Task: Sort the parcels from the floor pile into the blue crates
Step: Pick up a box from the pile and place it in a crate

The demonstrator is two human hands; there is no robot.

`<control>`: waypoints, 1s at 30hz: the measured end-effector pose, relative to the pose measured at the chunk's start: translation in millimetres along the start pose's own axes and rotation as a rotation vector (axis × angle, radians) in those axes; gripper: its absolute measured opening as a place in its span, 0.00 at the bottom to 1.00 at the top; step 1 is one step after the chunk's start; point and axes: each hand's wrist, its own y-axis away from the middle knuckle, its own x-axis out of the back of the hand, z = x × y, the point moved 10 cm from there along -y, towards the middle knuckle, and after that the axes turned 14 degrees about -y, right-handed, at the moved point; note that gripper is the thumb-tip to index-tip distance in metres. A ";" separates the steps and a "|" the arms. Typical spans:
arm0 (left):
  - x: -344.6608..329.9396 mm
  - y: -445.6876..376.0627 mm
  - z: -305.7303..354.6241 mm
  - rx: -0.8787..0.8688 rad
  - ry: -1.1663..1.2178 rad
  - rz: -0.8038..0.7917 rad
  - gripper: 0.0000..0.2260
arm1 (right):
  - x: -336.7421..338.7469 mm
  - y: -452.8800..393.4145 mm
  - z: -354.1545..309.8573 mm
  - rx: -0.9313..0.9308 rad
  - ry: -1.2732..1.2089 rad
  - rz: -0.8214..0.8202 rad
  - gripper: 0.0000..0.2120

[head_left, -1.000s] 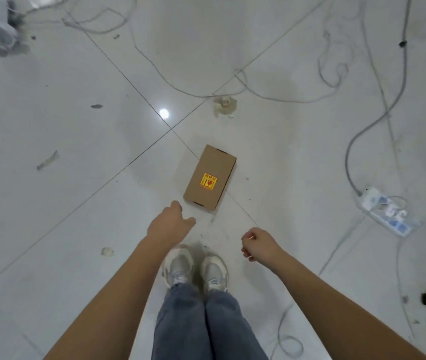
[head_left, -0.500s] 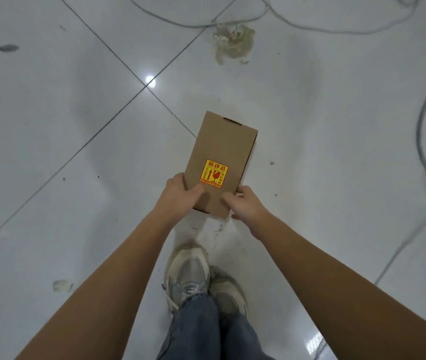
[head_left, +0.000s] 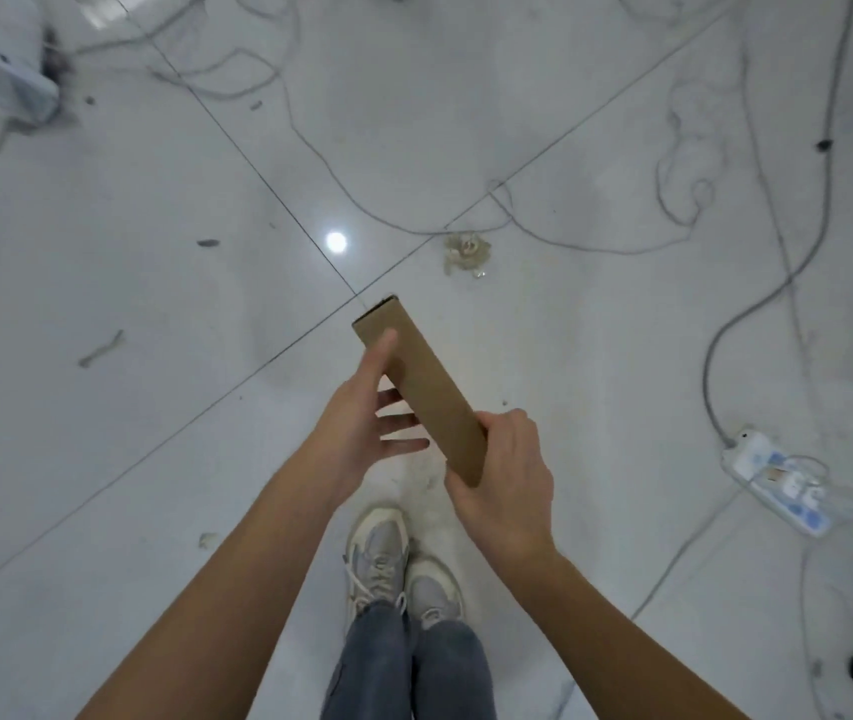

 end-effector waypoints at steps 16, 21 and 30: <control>77.0 173.7 16.9 -0.337 0.343 0.167 0.12 | 115.9 37.7 -54.4 -0.324 -0.819 -0.317 0.35; 99.4 195.8 -24.8 -0.360 0.466 0.153 0.15 | 82.3 57.9 -104.5 -0.331 -0.924 -0.479 0.33; 218.4 291.6 -127.5 -0.454 0.468 0.379 0.20 | -5.9 144.5 -218.7 -0.139 -0.777 -0.641 0.32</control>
